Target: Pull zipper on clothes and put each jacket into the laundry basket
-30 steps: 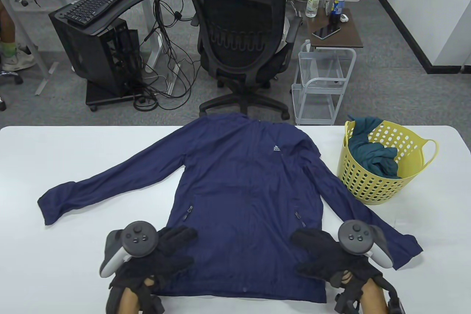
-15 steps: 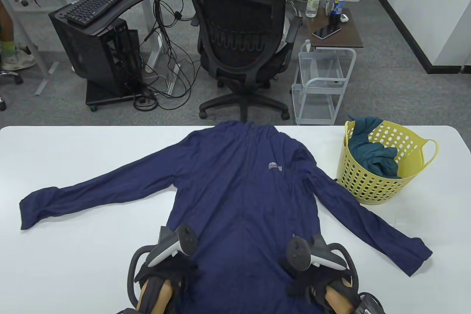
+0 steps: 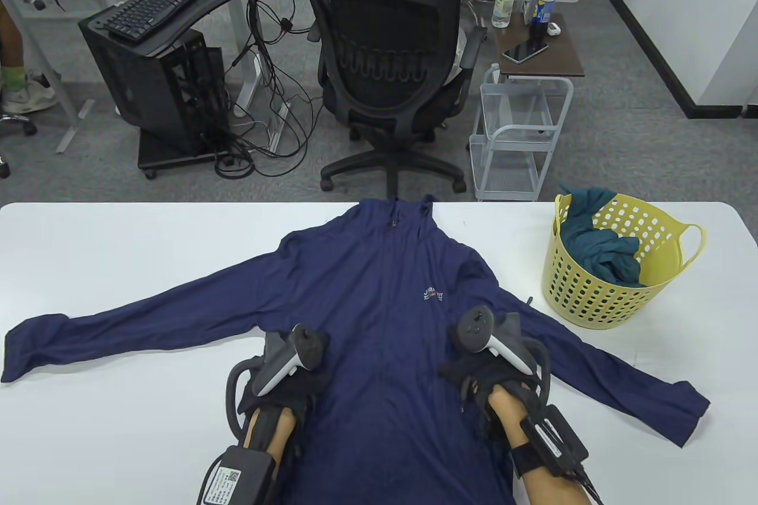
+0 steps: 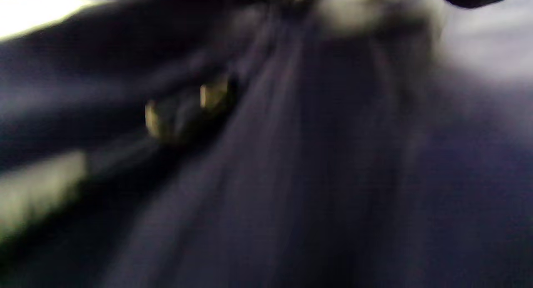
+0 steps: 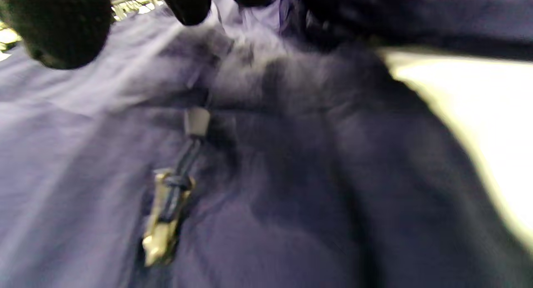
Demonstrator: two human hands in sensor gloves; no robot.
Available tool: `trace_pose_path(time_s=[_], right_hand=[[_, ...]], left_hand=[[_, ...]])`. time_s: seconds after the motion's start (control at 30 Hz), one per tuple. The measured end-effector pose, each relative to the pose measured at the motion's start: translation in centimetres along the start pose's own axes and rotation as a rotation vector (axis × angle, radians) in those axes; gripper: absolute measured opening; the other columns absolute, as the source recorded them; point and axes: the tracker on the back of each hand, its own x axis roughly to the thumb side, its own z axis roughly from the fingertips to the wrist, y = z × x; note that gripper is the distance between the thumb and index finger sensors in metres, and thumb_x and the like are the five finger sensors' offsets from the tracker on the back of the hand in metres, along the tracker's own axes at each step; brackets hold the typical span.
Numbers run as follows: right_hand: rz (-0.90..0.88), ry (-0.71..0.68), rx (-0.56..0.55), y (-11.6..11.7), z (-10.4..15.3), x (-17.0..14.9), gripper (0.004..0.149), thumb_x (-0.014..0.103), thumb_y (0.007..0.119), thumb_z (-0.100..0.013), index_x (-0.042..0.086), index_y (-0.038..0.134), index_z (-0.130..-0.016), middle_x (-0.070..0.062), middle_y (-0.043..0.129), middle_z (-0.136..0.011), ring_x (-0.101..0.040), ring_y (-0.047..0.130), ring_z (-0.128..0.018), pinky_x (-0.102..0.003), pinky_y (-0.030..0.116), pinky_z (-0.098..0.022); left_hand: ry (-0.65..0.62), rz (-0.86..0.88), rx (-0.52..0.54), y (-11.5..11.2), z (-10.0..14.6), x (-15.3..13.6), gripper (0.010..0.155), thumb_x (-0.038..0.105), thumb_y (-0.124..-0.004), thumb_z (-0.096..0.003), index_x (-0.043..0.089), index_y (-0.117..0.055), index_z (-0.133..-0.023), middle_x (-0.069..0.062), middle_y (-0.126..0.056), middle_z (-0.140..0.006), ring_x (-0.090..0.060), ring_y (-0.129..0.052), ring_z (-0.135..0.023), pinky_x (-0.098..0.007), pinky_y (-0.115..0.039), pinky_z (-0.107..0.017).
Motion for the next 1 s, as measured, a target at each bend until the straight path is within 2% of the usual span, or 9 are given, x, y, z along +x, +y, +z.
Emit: trace_pose_path(time_s=[0.13, 0.23, 0.37, 0.43, 0.5, 0.57, 0.73, 0.9, 1.0], right_hand=[[0.038, -0.029, 0.033, 2.1, -2.9, -0.3, 0.089, 0.072, 0.075, -0.037, 0.045, 0.027, -0.107, 0.008, 0.008, -0.12, -0.047, 0.004, -0.105, -0.076, 0.02, -0.069], [0.014, -0.043, 0.107, 2.8, -2.9, -0.8, 0.088, 0.073, 0.07, -0.038, 0.045, 0.021, -0.106, 0.008, 0.003, -0.118, -0.045, -0.002, -0.103, -0.075, 0.016, -0.068], [0.17, -0.126, 0.108, 3.7, 1.0, -0.8, 0.086, 0.073, 0.065, -0.04, 0.043, 0.019, -0.107, 0.002, 0.005, -0.119, -0.053, 0.008, -0.103, -0.077, 0.03, -0.066], [0.172, -0.147, 0.121, 4.7, 3.5, -0.9, 0.087, 0.071, 0.065, -0.041, 0.04, 0.017, -0.107, 0.0, 0.003, -0.119, -0.055, 0.006, -0.101, -0.076, 0.03, -0.066], [0.172, -0.181, 0.105, 5.7, 5.7, -1.0, 0.088, 0.069, 0.065, -0.041, 0.037, 0.018, -0.108, -0.002, 0.005, -0.119, -0.058, 0.008, -0.1, -0.076, 0.028, -0.067], [0.195, -0.188, 0.106, 6.0, 6.9, -1.0, 0.088, 0.069, 0.064, -0.041, 0.036, 0.018, -0.108, -0.003, 0.006, -0.119, -0.058, 0.01, -0.1, -0.076, 0.03, -0.067], [0.223, -0.17, 0.107, 6.0, 7.3, -0.8, 0.087, 0.068, 0.063, -0.042, 0.035, 0.017, -0.108, -0.003, 0.007, -0.119, -0.058, 0.012, -0.101, -0.075, 0.033, -0.068], [0.241, -0.174, 0.097, 6.2, 7.3, -0.7, 0.086, 0.068, 0.061, -0.041, 0.036, 0.017, -0.108, -0.003, 0.007, -0.119, -0.058, 0.013, -0.101, -0.074, 0.032, -0.07], [0.252, -0.162, 0.109, 6.1, 7.4, -0.5, 0.086, 0.067, 0.061, -0.041, 0.035, 0.016, -0.108, -0.003, 0.007, -0.119, -0.058, 0.013, -0.101, -0.073, 0.033, -0.07]], left_hand=[[0.002, -0.114, -0.029, -1.5, 0.9, 0.2, 0.067, 0.07, -0.052, -0.038, 0.064, -0.021, -0.097, 0.014, -0.011, -0.119, -0.032, -0.019, -0.111, -0.061, -0.034, -0.076], [0.005, -0.167, -0.064, -1.5, 2.5, 0.2, 0.07, 0.069, -0.057, -0.0381, 0.06, -0.025, -0.1, 0.007, -0.02, -0.121, -0.038, -0.032, -0.11, -0.061, -0.045, -0.074], [0.017, -0.238, -0.158, -0.7, 5.0, -0.4, 0.071, 0.069, -0.057, -0.0394, 0.056, -0.029, -0.103, 0.001, -0.033, -0.121, -0.042, -0.05, -0.107, -0.06, -0.053, -0.072], [0.007, -0.188, -0.159, 0.7, 6.2, -0.2, 0.069, 0.068, -0.06, -0.0394, 0.049, -0.049, -0.105, -0.003, -0.057, -0.118, -0.041, -0.071, -0.1, -0.06, -0.061, -0.068], [0.014, -0.105, -0.148, 2.5, 6.2, 0.4, 0.07, 0.067, -0.06, -0.0403, 0.044, -0.055, -0.106, -0.002, -0.076, -0.112, -0.039, -0.075, -0.098, -0.06, -0.061, -0.068], [-0.006, 0.007, -0.011, 4.7, 5.3, 1.9, 0.069, 0.067, -0.061, -0.0405, 0.048, -0.05, -0.106, 0.002, -0.062, -0.119, -0.039, -0.065, -0.104, -0.061, -0.055, -0.07], [-0.02, -0.05, 0.26, 8.6, 1.8, 6.8, 0.067, 0.066, -0.064, -0.0391, 0.051, -0.052, -0.104, 0.008, -0.064, -0.117, -0.035, -0.062, -0.106, -0.06, -0.056, -0.071], [0.051, -0.119, 0.365, 10.6, -4.0, 11.1, 0.065, 0.063, -0.063, -0.0395, 0.056, -0.047, -0.102, 0.015, -0.057, -0.118, -0.03, -0.052, -0.11, -0.058, -0.055, -0.073], [0.106, -0.151, 0.319, 10.8, -7.7, 13.1, 0.064, 0.061, -0.059, -0.0411, 0.058, -0.04, -0.102, 0.013, -0.039, -0.121, -0.024, -0.024, -0.113, -0.056, -0.04, -0.078]])
